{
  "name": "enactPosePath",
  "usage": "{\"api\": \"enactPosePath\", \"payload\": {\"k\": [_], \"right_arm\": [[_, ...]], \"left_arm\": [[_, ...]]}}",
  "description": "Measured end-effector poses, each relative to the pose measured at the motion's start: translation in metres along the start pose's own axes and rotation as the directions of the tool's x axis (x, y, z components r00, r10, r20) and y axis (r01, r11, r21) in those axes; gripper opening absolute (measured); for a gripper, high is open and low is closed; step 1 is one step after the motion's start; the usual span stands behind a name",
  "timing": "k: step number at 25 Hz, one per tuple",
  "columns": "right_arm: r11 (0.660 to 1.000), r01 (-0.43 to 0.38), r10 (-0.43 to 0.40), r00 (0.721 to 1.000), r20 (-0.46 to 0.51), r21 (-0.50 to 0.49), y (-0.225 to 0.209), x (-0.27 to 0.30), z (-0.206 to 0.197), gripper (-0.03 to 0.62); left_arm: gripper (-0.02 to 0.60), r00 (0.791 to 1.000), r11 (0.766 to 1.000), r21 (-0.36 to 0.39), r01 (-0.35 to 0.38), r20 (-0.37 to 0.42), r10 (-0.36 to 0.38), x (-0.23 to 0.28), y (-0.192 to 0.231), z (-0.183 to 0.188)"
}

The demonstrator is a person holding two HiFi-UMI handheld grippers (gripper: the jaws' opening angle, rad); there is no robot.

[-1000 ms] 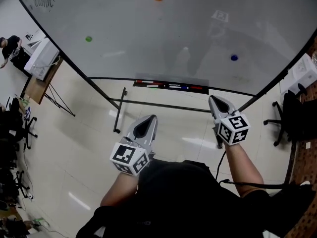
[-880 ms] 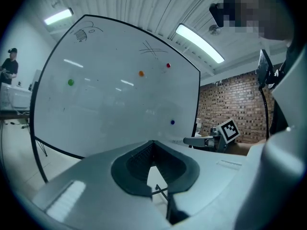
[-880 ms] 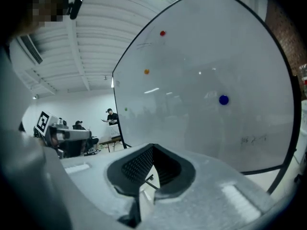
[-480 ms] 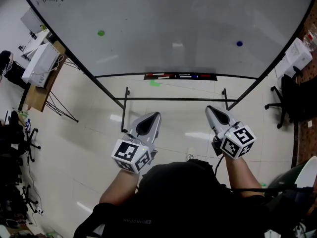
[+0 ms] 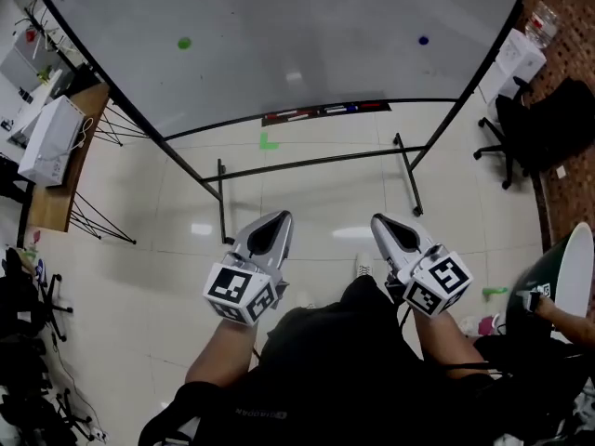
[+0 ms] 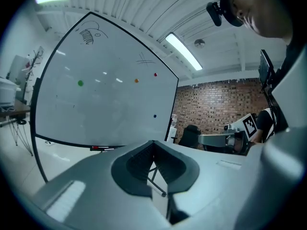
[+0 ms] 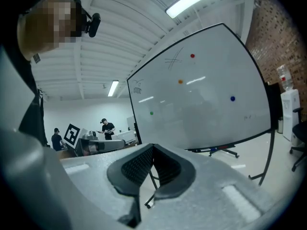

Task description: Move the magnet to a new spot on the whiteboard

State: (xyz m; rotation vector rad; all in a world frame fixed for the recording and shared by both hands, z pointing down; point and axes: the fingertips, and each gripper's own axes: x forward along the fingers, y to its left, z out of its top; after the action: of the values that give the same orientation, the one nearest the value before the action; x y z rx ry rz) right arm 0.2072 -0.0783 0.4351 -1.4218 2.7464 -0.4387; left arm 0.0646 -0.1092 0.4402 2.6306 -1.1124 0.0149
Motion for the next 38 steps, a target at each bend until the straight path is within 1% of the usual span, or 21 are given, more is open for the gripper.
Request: {"api": "enactPosePath", "payload": {"k": [2,4,8,11,15,20,23,29,33,38], "right_arm": [[1.0,-0.007,0.007,1.0,-0.027,-0.001,0.019,-0.008,-0.011,0.009],[1.0,-0.025,0.025,0.999,-0.047,-0.018,0.035,-0.013,-0.017,0.009],[0.997,-0.059,0.057,0.998,-0.04,-0.052,0.056,-0.021,-0.01,0.009],[0.994,-0.079,0.077,0.997,-0.028,-0.069,0.065,-0.035,-0.003,0.009],[0.993,-0.087,0.086,0.996,-0.018,-0.083,0.065,-0.066,0.002,0.009],[0.996,-0.07,0.07,0.997,-0.013,-0.062,0.057,-0.118,-0.003,0.009],[0.996,-0.085,0.084,0.996,-0.018,-0.041,0.056,-0.145,-0.009,0.009],[0.99,-0.133,0.133,0.991,-0.016,-0.039,0.058,-0.184,-0.022,0.009],[0.99,-0.138,0.137,0.99,-0.012,-0.035,0.068,-0.195,-0.026,0.009],[0.991,-0.123,0.124,0.992,0.02,-0.061,0.076,-0.194,-0.019,0.009]], "left_arm": [[0.017,1.0,1.0,-0.008,0.028,-0.001,-0.028,-0.009,-0.01,-0.006],[0.017,0.999,0.999,0.001,0.044,0.008,-0.044,-0.021,-0.019,-0.005],[0.017,0.999,1.0,0.001,0.029,0.027,-0.029,-0.038,-0.026,-0.006],[0.017,0.999,1.0,0.006,0.015,0.034,-0.016,-0.05,-0.043,-0.003],[0.017,0.999,1.0,0.008,-0.012,0.053,0.011,-0.057,-0.069,-0.007],[0.017,0.999,0.999,-0.009,-0.034,0.026,0.034,-0.068,-0.119,-0.026],[0.017,0.998,0.998,-0.014,-0.058,0.019,0.059,-0.077,-0.144,-0.034],[0.017,0.994,0.994,-0.012,-0.107,0.018,0.107,-0.094,-0.184,-0.052],[0.017,0.993,0.993,0.001,-0.12,-0.013,0.12,-0.111,-0.193,-0.061],[0.017,0.991,0.991,0.022,-0.131,0.002,0.131,-0.121,-0.181,-0.052]]}}
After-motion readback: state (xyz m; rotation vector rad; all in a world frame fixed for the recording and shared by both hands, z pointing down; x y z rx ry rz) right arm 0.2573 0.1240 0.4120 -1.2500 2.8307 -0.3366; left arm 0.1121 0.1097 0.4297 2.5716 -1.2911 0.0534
